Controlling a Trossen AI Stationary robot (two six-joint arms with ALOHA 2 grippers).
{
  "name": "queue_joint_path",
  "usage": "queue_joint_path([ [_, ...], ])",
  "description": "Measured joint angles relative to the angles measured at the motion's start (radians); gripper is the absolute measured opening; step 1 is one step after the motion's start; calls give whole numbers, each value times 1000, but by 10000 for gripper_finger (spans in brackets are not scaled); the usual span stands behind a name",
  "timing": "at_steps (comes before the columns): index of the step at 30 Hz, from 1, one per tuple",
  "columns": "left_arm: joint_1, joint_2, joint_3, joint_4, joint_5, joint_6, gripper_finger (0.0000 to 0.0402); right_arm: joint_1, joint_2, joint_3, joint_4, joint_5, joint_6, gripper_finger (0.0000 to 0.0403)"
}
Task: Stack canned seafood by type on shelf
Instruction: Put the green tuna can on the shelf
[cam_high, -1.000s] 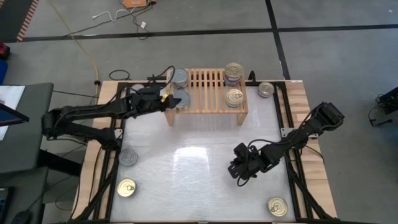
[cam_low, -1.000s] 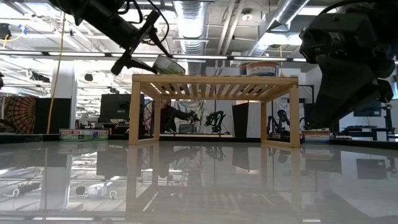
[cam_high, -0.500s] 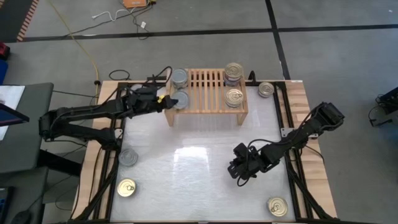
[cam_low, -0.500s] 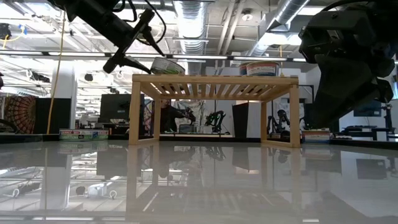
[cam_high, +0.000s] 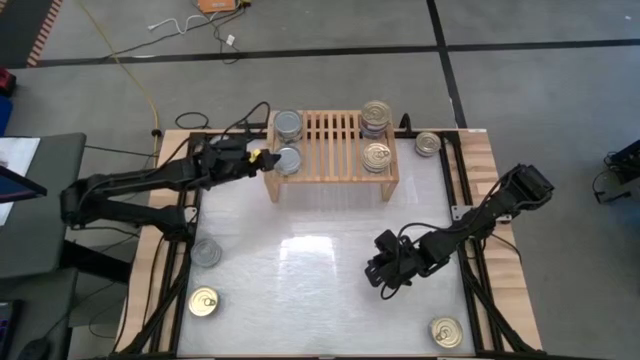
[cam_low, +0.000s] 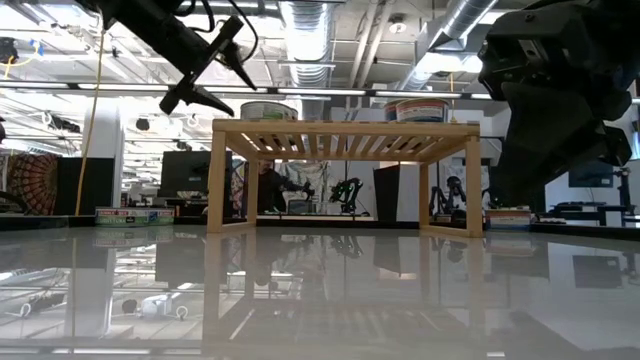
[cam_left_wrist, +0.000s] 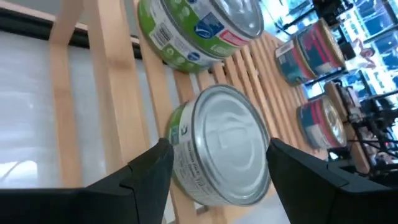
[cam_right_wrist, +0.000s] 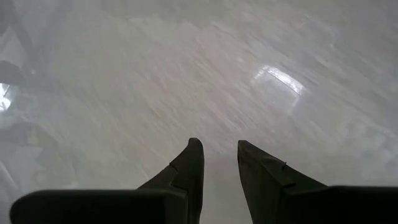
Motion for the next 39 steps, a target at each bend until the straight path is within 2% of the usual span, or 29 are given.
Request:
queue_joint_path([
  [5,10,-38,0,-4,5,-9,247,0,0,0,0,0,9,123],
  [10,-21,-50,0,-23,67,-22,247,-15,0,0,1,0,10,123],
  [17,-104,20,0,-38,82,-48,247,-47,0,0,6,3,9,123],
  [24,-107,72,0,12,57,-47,247,-53,0,0,4,8,6,123],
  [39,-102,71,-1,39,-27,-13,247,-64,0,0,5,8,7,123],
])
